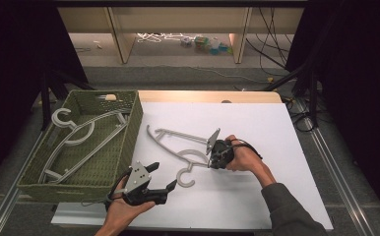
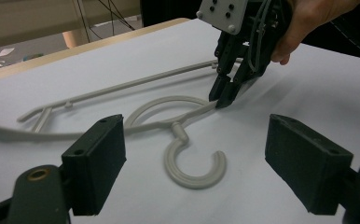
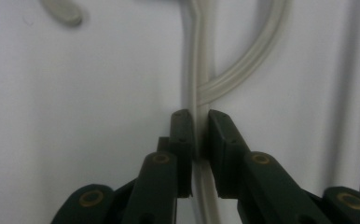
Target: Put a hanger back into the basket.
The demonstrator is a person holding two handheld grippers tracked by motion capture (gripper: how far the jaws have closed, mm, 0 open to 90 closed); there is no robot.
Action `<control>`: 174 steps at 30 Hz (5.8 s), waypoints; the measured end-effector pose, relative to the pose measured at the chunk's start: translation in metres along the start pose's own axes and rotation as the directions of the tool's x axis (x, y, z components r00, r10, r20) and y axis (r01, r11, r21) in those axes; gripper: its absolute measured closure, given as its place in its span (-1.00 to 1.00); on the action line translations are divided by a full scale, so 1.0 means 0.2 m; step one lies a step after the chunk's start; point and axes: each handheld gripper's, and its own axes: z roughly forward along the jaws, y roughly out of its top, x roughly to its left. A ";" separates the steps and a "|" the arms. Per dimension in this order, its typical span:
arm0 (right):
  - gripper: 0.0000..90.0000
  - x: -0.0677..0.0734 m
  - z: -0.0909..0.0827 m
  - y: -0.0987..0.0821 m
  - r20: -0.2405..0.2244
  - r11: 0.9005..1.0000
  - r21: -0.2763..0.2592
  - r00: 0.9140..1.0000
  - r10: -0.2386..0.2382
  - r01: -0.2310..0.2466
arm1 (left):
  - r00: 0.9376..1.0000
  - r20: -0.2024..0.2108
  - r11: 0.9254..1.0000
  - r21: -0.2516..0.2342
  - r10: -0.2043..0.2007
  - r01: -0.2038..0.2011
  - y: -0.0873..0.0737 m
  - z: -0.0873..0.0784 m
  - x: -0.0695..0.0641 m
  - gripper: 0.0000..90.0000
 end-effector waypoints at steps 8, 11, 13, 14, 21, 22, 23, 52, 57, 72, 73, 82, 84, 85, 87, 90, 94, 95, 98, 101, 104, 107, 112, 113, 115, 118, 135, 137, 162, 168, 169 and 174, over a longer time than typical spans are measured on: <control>0.83 0.00 -0.04 -0.02 -0.023 0.999 -0.052 1.000 -0.008 0.007 | 1.000 -0.004 1.000 0.007 -0.007 0.007 0.00 0.01 0.01 -0.53; 0.83 0.00 -0.07 -0.03 -0.036 0.997 -0.078 0.999 -0.024 0.021 | 1.000 -0.015 1.000 0.015 0.020 -0.019 0.00 0.03 0.02 -0.48; 0.83 0.00 -0.10 -0.04 -0.040 0.996 -0.087 0.999 -0.024 0.021 | 0.999 -0.020 0.999 0.027 0.025 -0.025 0.00 0.03 0.03 -0.46; 0.83 0.01 -0.11 -0.05 -0.037 0.996 -0.088 0.999 -0.024 0.020 | 0.999 -0.024 0.999 0.032 0.042 -0.041 0.00 0.04 0.03 -0.44; 0.83 0.03 -0.18 -0.08 -0.057 0.990 -0.143 0.998 -0.029 0.020 | 0.986 -0.051 0.986 0.070 0.158 -0.154 0.00 0.09 0.05 -0.39; 0.83 0.04 -0.19 -0.07 -0.068 0.987 -0.158 0.997 -0.025 0.015 | 0.985 -0.045 0.984 0.080 0.164 -0.160 0.00 0.10 0.05 -0.38; 0.83 0.05 -0.21 -0.07 -0.061 0.986 -0.167 0.998 -0.027 0.016 | 0.986 -0.040 0.983 0.092 0.162 -0.158 -0.01 0.11 0.05 -0.38; 0.83 0.19 -0.39 -0.18 -0.093 0.975 -0.218 0.993 -0.073 0.052 | 0.952 0.015 0.938 0.167 0.304 -0.302 0.03 0.30 0.10 -0.24; 0.83 0.20 -0.39 -0.16 -0.097 0.973 -0.221 0.991 -0.091 0.068 | 0.924 0.073 0.911 0.159 0.374 -0.381 0.03 0.32 0.06 -0.13; 0.83 0.21 -0.42 -0.16 -0.133 0.966 -0.243 0.984 -0.118 0.083 | 0.842 0.183 0.837 0.126 0.507 -0.532 0.08 0.31 0.04 0.44; 0.83 0.21 -0.42 -0.16 -0.135 0.966 -0.243 0.984 -0.119 0.084 | 0.831 0.188 0.826 0.127 0.524 -0.550 0.09 0.31 0.03 0.46; 0.82 0.20 -0.44 -0.19 -0.142 0.951 -0.291 0.979 -0.146 0.100 | 0.756 0.239 0.751 0.129 0.610 -0.647 0.14 0.27 0.00 0.62; 0.81 0.19 -0.44 -0.19 -0.150 0.949 -0.302 0.978 -0.142 0.091 | 0.746 0.240 0.741 0.129 0.622 -0.659 0.16 0.27 0.00 0.64; 0.80 0.19 -0.44 -0.19 -0.166 0.949 -0.306 0.977 -0.131 0.076 | 0.743 0.244 0.739 0.129 0.623 -0.661 0.16 0.26 0.00 0.66; 0.79 0.17 -0.44 -0.19 -0.162 0.948 -0.312 0.979 -0.122 0.066 | 0.739 0.257 0.735 0.130 0.623 -0.665 0.18 0.26 0.00 0.69; 0.75 0.15 -0.43 -0.20 -0.178 0.946 -0.322 0.978 -0.112 0.050 | 0.730 0.278 0.728 0.134 0.624 -0.673 0.19 0.25 -0.01 0.73; 0.67 0.14 -0.44 -0.21 -0.172 0.942 -0.335 0.981 -0.091 0.028 | 0.746 0.292 0.745 0.139 0.599 -0.652 0.19 0.24 -0.01 0.75; 0.62 0.13 -0.44 -0.21 -0.156 0.938 -0.345 0.985 -0.077 0.018 | 0.751 0.290 0.751 0.138 0.593 -0.646 0.20 0.24 -0.01 0.76; 0.42 0.13 -0.45 -0.21 -0.150 0.929 -0.370 0.988 -0.039 -0.020 | 0.787 0.296 0.789 0.144 0.541 -0.597 0.21 0.24 0.00 0.77; 0.17 0.12 -0.46 -0.21 -0.121 0.923 -0.381 0.992 0.017 -0.062 | 0.825 0.295 0.823 0.170 0.482 -0.542 0.22 0.23 0.02 0.77; -0.04 0.12 -0.49 -0.20 -0.083 0.900 -0.415 0.991 0.108 -0.133 | 0.864 0.271 0.855 0.193 0.425 -0.481 0.22 0.23 0.05 0.77; -0.15 0.12 -0.51 -0.19 -0.041 0.885 -0.440 0.988 0.152 -0.154 | 0.877 0.269 0.867 0.202 0.398 -0.455 0.22 0.22 0.06 0.77; -0.29 0.15 -0.53 -0.17 0.037 0.871 -0.459 0.976 0.214 -0.173 | 0.906 0.264 0.900 0.201 0.330 -0.387 0.23 0.20 0.09 0.77; -0.32 0.16 -0.53 -0.17 0.051 0.862 -0.472 0.971 0.234 -0.183 | 0.911 0.257 0.903 0.203 0.324 -0.378 0.24 0.20 0.10 0.77; -0.33 0.18 -0.54 -0.17 0.078 0.850 -0.493 0.964 0.253 -0.183 | 0.919 0.247 0.910 0.204 0.308 -0.360 0.24 0.18 0.12 0.77; -0.33 0.21 -0.56 -0.20 0.119 0.820 -0.541 0.948 0.296 -0.189 | 0.937 0.229 0.928 0.205 0.265 -0.312 0.25 0.17 0.14 0.77; -0.46 0.38 -0.55 -0.28 0.232 0.712 -0.674 0.858 0.457 -0.197 | 0.980 0.188 0.984 0.149 0.067 -0.096 0.33 0.06 0.23 0.77; -0.46 0.40 -0.54 -0.30 0.220 0.703 -0.679 0.857 0.466 -0.209 | 0.980 0.198 0.988 0.143 0.033 -0.062 0.33 0.04 0.24 0.77; -0.54 0.54 -0.44 -0.42 0.186 0.635 -0.731 0.821 0.540 -0.252 | 0.956 0.234 0.985 0.059 -0.174 0.165 0.38 -0.18 0.34 0.77; -0.55 0.55 -0.44 -0.43 0.185 0.631 -0.735 0.823 0.538 -0.247 | 0.937 0.267 0.974 0.055 -0.225 0.218 0.37 -0.25 0.35 0.77; -0.55 0.54 -0.44 -0.43 0.197 0.629 -0.742 0.821 0.536 -0.232 | 0.936 0.270 0.974 0.056 -0.227 0.220 0.37 -0.26 0.35 0.77; -0.55 0.55 -0.43 -0.42 0.196 0.626 -0.746 0.823 0.533 -0.228 | 0.938 0.261 0.973 0.073 -0.229 0.217 0.40 -0.31 0.37 0.77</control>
